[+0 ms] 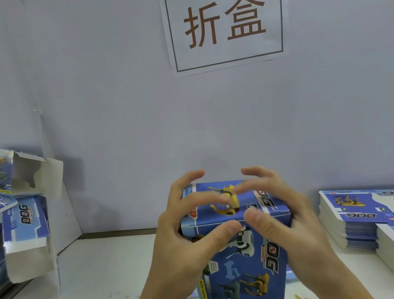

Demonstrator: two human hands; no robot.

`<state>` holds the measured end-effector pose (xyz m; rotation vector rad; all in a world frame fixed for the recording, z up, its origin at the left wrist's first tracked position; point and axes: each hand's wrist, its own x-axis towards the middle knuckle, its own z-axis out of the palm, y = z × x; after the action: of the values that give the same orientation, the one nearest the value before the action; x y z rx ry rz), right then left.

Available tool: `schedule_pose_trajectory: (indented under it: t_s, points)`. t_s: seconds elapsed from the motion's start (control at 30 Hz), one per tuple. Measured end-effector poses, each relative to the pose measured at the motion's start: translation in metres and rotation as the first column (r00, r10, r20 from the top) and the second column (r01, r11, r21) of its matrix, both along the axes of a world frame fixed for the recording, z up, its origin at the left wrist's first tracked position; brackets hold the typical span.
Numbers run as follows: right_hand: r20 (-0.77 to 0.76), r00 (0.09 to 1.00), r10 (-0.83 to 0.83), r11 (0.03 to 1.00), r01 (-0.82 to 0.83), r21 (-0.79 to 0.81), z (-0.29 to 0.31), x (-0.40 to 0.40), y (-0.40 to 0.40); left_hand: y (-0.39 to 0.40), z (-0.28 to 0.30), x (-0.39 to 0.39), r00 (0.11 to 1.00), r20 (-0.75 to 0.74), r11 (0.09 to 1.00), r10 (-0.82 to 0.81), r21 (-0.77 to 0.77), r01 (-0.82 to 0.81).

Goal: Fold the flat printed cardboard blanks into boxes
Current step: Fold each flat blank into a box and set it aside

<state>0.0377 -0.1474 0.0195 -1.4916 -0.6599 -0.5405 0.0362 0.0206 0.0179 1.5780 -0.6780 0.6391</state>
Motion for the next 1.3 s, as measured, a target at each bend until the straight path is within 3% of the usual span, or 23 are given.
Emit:
schedule_pose_trajectory:
  t_s: [0.1,0.23,0.33,0.47,0.57,0.7,0.77,0.87,0.97,1.03,1.1,1.17,1.23,1.3]
  points:
    - [0.011,1.000,0.013,1.000,-0.014,0.016,0.000,0.001,0.000,0.001,0.001,0.000,0.996,-0.045,0.994,-0.073,-0.081,0.069]
    - [-0.007,0.999,0.049,0.996,-0.048,0.070,-0.001,0.001,-0.001,0.001,0.001,0.001,0.997,-0.031,0.995,-0.067,-0.077,0.064]
    - [0.068,0.995,-0.068,0.998,0.067,0.016,0.001,0.001,0.002,0.001,0.000,0.004,1.000,-0.005,0.998,-0.016,-0.056,0.016]
    - [0.049,0.990,-0.134,0.989,0.130,0.072,-0.001,0.005,0.003,0.003,-0.002,0.010,0.993,-0.002,0.971,0.119,-0.207,-0.117]
    - [0.021,0.962,-0.271,0.957,0.266,0.117,-0.001,0.007,0.001,0.010,-0.006,0.017,0.973,-0.114,0.867,0.198,-0.443,-0.229]
    - [0.014,0.932,-0.363,0.925,0.359,0.128,0.000,0.011,-0.001,0.022,-0.009,0.027,0.937,-0.292,0.602,0.191,-0.719,-0.347]
    - [-0.037,0.967,-0.250,0.966,0.252,0.053,0.000,0.012,-0.001,0.027,-0.010,0.031,0.916,-0.345,0.489,0.206,-0.775,-0.401]
    - [-0.246,0.967,-0.066,0.976,0.012,-0.216,0.000,0.010,0.005,0.031,-0.016,0.037,0.868,-0.433,0.370,0.241,-0.786,-0.495]
    - [-0.506,0.856,-0.111,0.841,-0.191,-0.507,-0.008,0.010,0.017,0.027,-0.019,0.038,0.834,-0.507,0.313,0.218,-0.773,-0.551]
    - [-0.595,0.773,-0.222,0.791,-0.215,-0.573,-0.015,0.012,0.024,0.022,-0.021,0.039,0.836,-0.529,0.333,0.142,-0.770,-0.544]
    - [-0.672,0.694,-0.257,0.868,-0.140,-0.477,-0.019,0.014,0.031,0.014,-0.023,0.038,0.861,-0.508,0.408,0.037,-0.779,-0.477]
    - [-0.760,0.634,-0.146,0.976,-0.034,-0.215,-0.019,0.018,0.036,0.003,-0.024,0.038,0.876,-0.479,0.505,-0.058,-0.771,-0.388]
    - [-0.747,0.665,0.000,0.994,0.080,0.071,-0.019,0.023,0.036,-0.009,-0.026,0.037,0.873,-0.468,0.593,-0.137,-0.745,-0.306]
    - [-0.648,0.754,0.104,0.928,0.161,0.335,-0.021,0.030,0.028,-0.016,-0.029,0.035,0.851,-0.468,0.712,-0.239,-0.680,-0.174]
